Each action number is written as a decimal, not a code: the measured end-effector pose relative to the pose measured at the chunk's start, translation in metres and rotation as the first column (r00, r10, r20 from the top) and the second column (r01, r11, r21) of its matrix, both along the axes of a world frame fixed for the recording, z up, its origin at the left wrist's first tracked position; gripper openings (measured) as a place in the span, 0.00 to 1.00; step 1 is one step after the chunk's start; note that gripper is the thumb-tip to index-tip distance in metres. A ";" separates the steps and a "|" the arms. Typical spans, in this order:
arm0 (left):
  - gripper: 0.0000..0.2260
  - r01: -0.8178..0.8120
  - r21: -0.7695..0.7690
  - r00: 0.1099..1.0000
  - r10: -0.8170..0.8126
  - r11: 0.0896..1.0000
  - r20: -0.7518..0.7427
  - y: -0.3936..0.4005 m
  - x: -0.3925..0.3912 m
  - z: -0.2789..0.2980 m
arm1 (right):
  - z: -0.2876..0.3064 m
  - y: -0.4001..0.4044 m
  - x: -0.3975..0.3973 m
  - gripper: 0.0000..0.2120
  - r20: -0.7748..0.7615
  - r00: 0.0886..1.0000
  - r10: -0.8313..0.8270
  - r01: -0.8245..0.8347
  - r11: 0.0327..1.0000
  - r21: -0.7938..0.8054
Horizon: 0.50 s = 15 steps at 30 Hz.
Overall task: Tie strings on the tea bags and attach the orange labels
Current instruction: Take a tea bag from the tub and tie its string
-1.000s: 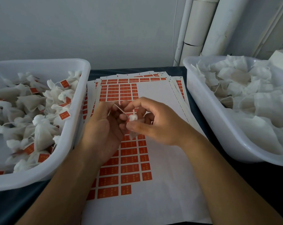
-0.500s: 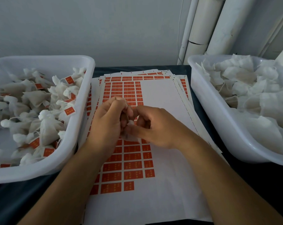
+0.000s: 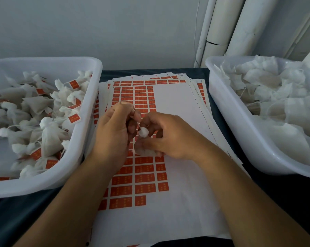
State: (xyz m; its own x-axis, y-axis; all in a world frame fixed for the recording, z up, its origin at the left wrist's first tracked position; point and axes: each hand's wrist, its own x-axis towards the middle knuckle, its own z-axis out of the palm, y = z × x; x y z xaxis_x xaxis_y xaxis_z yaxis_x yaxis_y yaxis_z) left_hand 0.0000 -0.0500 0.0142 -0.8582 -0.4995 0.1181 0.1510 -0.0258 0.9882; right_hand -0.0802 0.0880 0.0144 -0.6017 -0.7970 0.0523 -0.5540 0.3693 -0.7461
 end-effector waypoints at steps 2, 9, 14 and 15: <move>0.18 -0.024 -0.024 0.999 0.023 0.999 -0.035 0.001 0.000 0.000 | 0.000 0.001 -0.002 0.09 -0.002 1.000 -0.006 0.006 1.000 0.000; 0.15 -0.008 -0.198 0.999 0.015 0.980 0.033 0.005 0.001 -0.001 | -0.008 0.002 -0.007 0.17 -0.014 1.000 0.003 -0.002 0.999 0.054; 0.08 -0.083 -0.354 0.994 0.103 0.932 0.037 0.010 0.001 0.000 | -0.004 0.005 -0.008 0.10 0.004 0.999 -0.044 0.043 0.992 0.123; 0.05 -0.114 -0.403 0.992 0.127 0.908 0.006 0.010 0.001 0.002 | -0.003 0.006 -0.009 0.10 0.007 0.998 -0.063 0.061 0.988 0.140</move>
State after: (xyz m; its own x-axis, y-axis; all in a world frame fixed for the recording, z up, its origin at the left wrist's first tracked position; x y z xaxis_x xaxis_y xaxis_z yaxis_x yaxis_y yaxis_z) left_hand 0.0012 -0.0399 0.0158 -0.8009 -0.5159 0.3039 0.0965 0.3897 0.9159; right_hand -0.0895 0.0944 0.0117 -0.6499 -0.7574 -0.0635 -0.5189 0.5033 -0.6910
